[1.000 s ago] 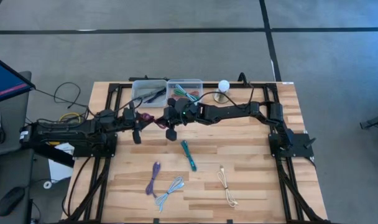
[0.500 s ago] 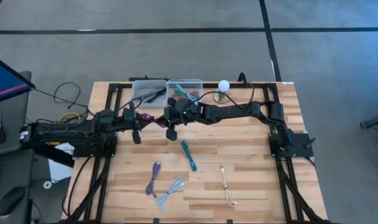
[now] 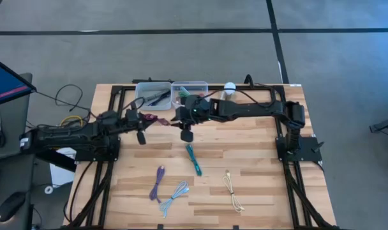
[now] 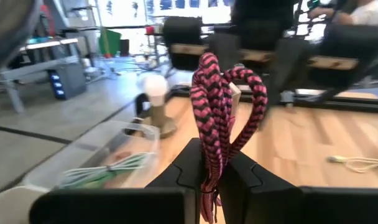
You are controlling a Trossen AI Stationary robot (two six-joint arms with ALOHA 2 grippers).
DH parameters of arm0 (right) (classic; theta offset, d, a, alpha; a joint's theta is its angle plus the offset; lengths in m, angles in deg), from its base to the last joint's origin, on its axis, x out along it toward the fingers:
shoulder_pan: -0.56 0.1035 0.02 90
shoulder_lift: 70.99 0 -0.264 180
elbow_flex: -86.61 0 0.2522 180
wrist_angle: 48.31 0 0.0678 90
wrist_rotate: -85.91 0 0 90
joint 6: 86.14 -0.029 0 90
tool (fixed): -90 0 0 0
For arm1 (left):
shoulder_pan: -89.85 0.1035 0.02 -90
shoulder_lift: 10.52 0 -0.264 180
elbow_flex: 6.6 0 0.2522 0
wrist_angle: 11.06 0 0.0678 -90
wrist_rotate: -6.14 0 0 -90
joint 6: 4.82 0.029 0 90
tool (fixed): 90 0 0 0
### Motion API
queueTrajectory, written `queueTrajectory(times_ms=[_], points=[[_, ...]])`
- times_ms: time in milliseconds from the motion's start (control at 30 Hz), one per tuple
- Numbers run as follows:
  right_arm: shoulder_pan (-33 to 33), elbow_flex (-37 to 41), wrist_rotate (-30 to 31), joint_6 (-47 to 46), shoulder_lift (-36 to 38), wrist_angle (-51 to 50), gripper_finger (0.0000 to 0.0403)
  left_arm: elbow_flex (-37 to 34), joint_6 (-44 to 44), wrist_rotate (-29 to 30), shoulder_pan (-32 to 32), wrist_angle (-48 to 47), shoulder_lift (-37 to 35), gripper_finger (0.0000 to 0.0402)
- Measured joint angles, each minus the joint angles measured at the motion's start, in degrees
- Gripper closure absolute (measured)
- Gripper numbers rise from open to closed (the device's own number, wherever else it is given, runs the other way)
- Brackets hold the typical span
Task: Pick & Place USB Port
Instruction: Put the pink and black USB cable into the gray bin
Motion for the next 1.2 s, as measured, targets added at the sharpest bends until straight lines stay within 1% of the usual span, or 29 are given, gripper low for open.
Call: queueTrajectory(times_ms=[167, 300, 400, 567, 733, 767, 833, 933, 1067, 1200], points=[[-0.15, 0.0, -0.16, 1.95, 1.04, -8.55, 0.0316, 0.0, 0.34, 0.16, 5.23, 0.19, 0.0, 0.0375], [-0.62, 0.07, -0.4, 1.09, 1.04, -13.42, 0.0316, 0.0, 0.36, -4.4, 10.66, 0.36, 0.0, 0.0375], [-0.81, 0.07, -0.4, 0.58, 1.04, -16.93, 0.0317, 0.0, 0.31, -6.24, 15.73, 0.42, 0.0, 0.0375], [-0.41, 0.08, -0.36, 0.55, 1.14, -18.14, 0.0331, 0.0, -1.53, -15.55, 25.1, 0.45, 0.0, 0.0375], [0.15, 0.5, -0.38, 0.84, 3.67, -17.65, 0.0354, 0.02, -3.23, -23.08, 33.39, 0.46, 0.0, 0.0375], [0.13, 1.78, -0.4, 0.9, 4.59, -17.58, 0.0358, 0.02, -3.47, -24.41, 34.84, 0.46, 0.02, 0.0375], [0.01, 5.16, -0.38, 0.98, 6.78, -13.66, 0.0366, 0.02, -4.47, -26.75, 37.47, 0.44, 0.02, 0.0375], [-0.38, 13.62, -0.4, -0.54, 12.7, -7.77, 0.0378, 0.02, -5.02, -30.74, 40.77, 0.51, 0.07, 0.0375], [-0.81, 26.18, -0.36, -2.96, 22.07, 1.42, 0.0389, 0.02, -5.03, -32.7, 44.63, 0.54, 0.37, 0.0375], [-0.67, 35.99, -0.35, -4.62, 31.35, 5.17, 0.0391, 0.04, -4.94, -33.82, 48.72, 0.87, 1.47, 0.0375]])
